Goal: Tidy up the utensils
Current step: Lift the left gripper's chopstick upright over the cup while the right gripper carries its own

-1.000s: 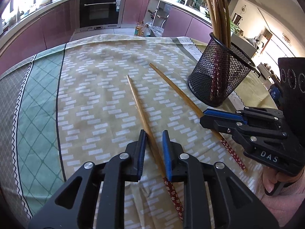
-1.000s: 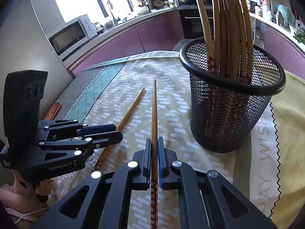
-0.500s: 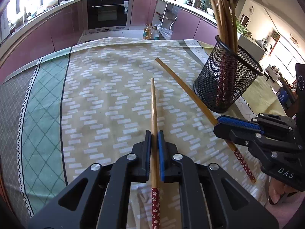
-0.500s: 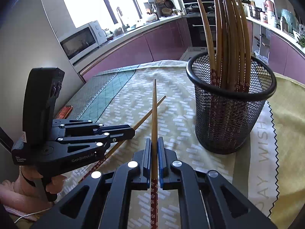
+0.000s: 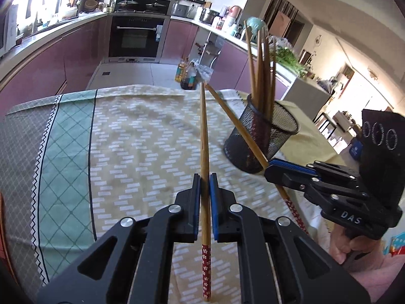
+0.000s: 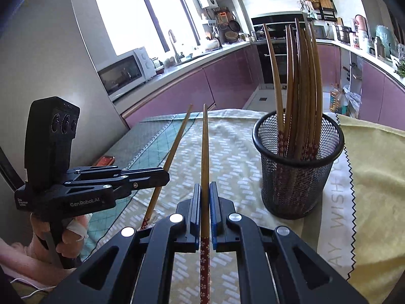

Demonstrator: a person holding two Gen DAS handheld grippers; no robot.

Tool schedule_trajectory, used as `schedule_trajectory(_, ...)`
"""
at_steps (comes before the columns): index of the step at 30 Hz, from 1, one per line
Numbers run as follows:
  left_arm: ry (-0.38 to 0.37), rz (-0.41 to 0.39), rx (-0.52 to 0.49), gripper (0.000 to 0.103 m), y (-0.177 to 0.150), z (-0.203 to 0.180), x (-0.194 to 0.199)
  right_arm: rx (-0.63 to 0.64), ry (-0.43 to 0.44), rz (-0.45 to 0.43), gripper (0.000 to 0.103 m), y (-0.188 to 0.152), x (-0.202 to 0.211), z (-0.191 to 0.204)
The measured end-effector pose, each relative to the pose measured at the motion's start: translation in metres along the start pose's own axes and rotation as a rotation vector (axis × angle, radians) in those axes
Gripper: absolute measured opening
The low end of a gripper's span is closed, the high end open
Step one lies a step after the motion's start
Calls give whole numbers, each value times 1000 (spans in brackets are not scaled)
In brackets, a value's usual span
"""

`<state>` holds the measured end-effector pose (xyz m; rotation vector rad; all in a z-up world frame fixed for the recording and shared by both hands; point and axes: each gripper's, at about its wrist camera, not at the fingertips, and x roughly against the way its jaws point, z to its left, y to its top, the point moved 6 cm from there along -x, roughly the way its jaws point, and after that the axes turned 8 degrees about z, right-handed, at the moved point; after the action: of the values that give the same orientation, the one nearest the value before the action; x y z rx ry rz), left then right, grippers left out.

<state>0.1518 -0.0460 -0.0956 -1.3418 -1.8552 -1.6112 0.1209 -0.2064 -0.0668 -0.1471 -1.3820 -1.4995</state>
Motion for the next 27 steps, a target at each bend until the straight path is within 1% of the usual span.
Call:
schedule_trajectory(3, -29, -20, -3, 8, 3, -4, 9, 13, 11, -9, 6, 0, 4, 3)
schedule_trajectory(7, -48, -33, -16, 8, 5, -12, 15, 21, 27, -16, 6, 2, 3, 8)
schedule_trajectory(11, -58, -46, -30, 8, 4, -19, 21, 23, 25, -24, 6, 2, 5, 8)
schedule_trajectory(27, -42, -97, -79, 8, 13, -29, 26, 34, 2, -65, 6, 6, 20, 5)
